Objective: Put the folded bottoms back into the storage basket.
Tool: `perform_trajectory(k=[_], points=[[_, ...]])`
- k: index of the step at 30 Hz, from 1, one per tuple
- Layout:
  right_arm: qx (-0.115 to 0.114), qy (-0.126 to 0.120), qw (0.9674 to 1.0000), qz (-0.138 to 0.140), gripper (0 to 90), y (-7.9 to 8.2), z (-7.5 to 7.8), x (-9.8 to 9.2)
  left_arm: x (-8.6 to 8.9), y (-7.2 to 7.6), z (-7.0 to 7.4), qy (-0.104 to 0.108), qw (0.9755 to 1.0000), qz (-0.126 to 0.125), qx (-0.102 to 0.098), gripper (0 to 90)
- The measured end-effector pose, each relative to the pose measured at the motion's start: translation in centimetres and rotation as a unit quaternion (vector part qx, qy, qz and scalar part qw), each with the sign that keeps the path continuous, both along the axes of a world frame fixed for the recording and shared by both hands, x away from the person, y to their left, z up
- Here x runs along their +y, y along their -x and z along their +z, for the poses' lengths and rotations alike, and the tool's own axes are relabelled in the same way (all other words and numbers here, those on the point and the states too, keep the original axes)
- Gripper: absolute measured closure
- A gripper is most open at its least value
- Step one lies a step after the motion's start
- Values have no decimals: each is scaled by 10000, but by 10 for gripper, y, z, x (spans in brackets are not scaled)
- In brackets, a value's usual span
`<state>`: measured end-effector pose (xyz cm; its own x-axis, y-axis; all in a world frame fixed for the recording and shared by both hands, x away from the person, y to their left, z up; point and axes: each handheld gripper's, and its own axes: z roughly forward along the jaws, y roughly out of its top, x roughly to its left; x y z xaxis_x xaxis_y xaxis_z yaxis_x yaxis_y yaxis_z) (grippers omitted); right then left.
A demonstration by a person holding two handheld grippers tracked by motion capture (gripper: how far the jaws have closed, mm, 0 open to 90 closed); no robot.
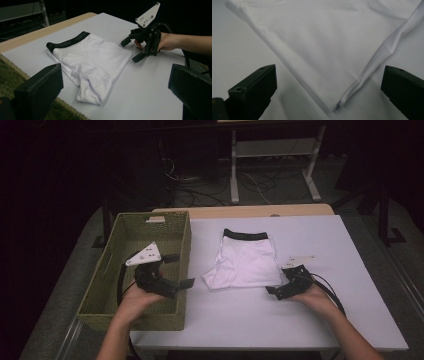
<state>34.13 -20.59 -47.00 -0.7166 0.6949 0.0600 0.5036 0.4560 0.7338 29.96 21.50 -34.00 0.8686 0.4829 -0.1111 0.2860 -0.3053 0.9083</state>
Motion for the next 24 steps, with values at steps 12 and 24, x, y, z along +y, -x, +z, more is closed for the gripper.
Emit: perform_trajectory(k=[12,24], points=[[12,-55,10000,7,1,0,0,-1,-26,2,10,-90,9999,-57,-8,0],[33,-67,10000,-31,1,-1,0,-1,-58,-2,24,-115,9998,-114,-67,0]])
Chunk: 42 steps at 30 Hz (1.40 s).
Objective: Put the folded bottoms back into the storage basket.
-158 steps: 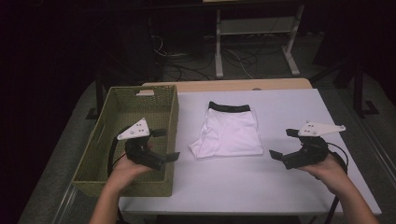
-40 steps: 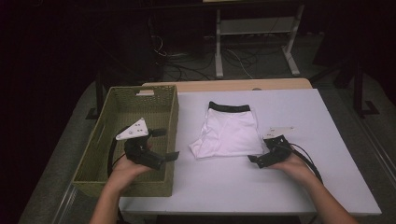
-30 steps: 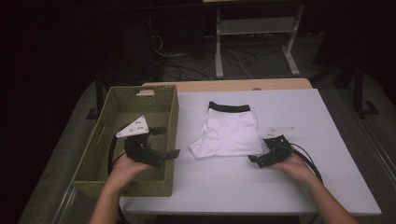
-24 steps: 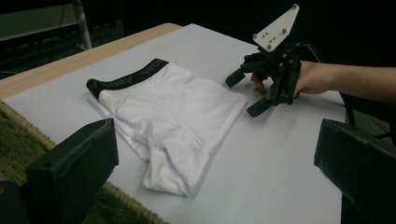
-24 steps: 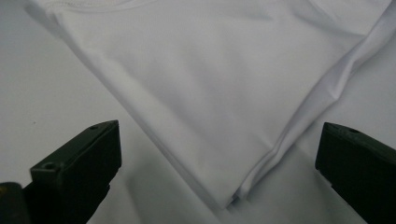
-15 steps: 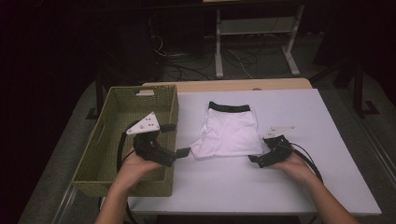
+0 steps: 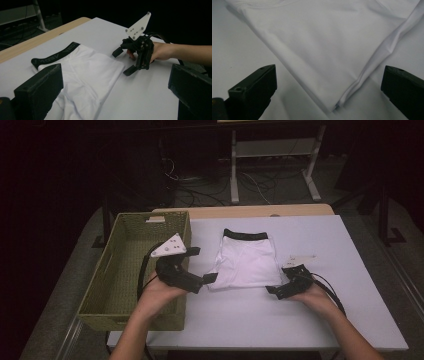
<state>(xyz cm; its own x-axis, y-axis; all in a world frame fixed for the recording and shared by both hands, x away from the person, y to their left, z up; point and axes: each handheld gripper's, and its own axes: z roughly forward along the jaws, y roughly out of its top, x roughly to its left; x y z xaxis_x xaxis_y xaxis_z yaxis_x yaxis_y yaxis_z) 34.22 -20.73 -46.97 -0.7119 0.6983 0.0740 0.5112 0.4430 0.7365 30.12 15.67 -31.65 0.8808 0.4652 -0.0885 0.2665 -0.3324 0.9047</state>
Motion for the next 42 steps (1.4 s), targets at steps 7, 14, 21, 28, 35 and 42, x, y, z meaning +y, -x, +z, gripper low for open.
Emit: perform_trajectory(k=[7,14,21,28,35,42], points=[[6,-8,10000,-1,1,0,0,0,-19,-4,-1,3,9999,-106,15,0],[6,-15,10000,-3,1,0,0,0,-34,-9,-1,54,9999,-162,27,0],[19,-27,10000,-2,1,0,0,0,-48,-15,-1,60,9998,-202,38,0],[17,-29,10000,10,1,0,0,0,-60,-22,-2,35,9998,-190,58,0],[18,-39,10000,15,1,0,0,0,-74,-27,-4,86,9998,-165,78,0],[26,-40,10000,22,1,0,0,0,-93,-29,-5,130,9995,-275,35,0]])
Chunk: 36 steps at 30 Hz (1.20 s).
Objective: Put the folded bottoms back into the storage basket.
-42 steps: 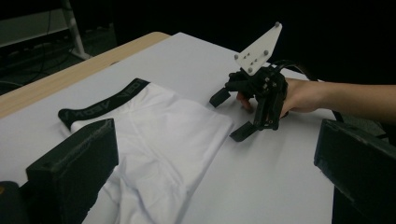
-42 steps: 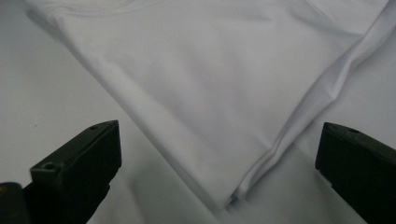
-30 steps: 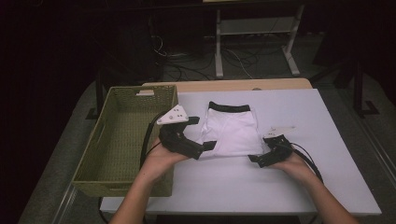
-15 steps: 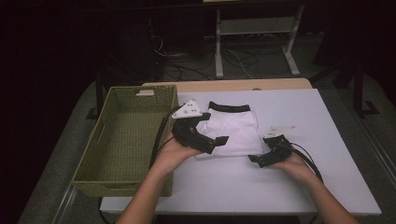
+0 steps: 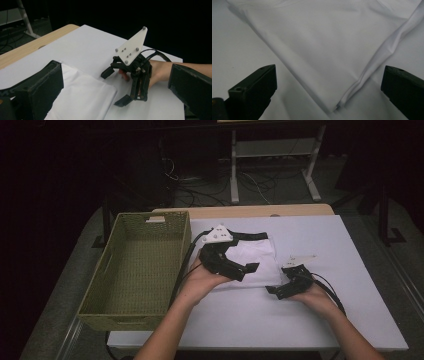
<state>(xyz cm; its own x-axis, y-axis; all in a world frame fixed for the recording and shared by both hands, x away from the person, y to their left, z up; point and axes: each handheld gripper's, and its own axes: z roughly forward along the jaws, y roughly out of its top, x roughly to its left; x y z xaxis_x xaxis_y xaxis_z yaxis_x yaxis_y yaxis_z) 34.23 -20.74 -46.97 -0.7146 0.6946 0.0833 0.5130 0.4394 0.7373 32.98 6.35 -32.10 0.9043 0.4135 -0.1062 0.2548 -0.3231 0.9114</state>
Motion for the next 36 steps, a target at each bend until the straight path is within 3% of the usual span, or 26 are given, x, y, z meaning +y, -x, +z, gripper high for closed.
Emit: perform_trajectory(k=[7,11,14,19,27,36], points=[[-3,-15,10000,11,1,0,0,0,-10,-5,-9,109,9999,-5,85,0],[-4,-15,10000,14,1,0,0,0,-20,-2,-9,1,10000,-69,9,0],[8,-14,10000,8,1,0,0,0,-26,-2,-8,52,9999,-109,-4,0],[14,-21,10000,3,1,0,0,0,-36,-10,-14,51,9998,-155,75,0],[-5,-40,10000,40,1,-1,0,-1,-38,-25,-29,5,9998,-74,182,0],[14,-67,10000,41,1,-1,0,-1,-35,-41,-37,-134,9999,41,54,0]])
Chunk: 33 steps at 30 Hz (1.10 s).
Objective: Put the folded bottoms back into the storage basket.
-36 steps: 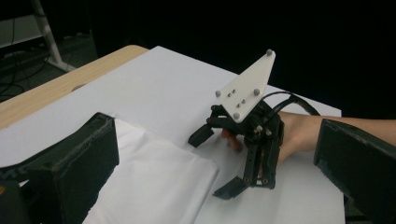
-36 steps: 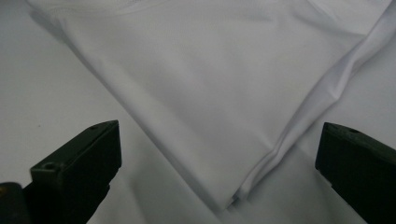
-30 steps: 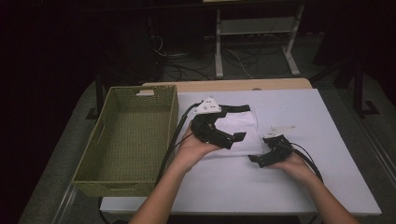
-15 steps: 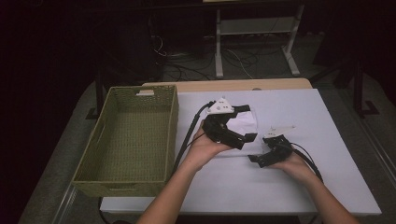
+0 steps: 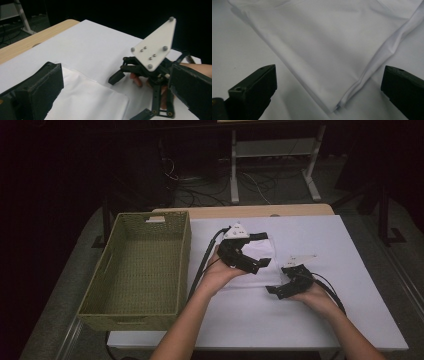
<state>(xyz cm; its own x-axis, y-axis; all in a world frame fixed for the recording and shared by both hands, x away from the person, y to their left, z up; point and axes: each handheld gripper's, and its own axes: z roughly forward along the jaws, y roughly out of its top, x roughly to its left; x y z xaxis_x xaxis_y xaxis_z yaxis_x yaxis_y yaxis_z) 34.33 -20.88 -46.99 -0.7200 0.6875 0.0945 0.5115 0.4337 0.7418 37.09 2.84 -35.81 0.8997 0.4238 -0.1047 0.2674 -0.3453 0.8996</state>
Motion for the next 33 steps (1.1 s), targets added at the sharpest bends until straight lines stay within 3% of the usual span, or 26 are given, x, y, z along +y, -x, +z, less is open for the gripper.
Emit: perform_trajectory(k=[8,16,33], points=[[3,-5,10000,1,1,0,0,0,5,-14,-5,-76,9997,200,-98,0],[6,0,10000,14,1,1,0,0,9,-26,-11,-166,9991,388,-69,6],[5,-8,10000,22,1,1,0,0,18,-55,-22,-405,9952,871,-188,144]])
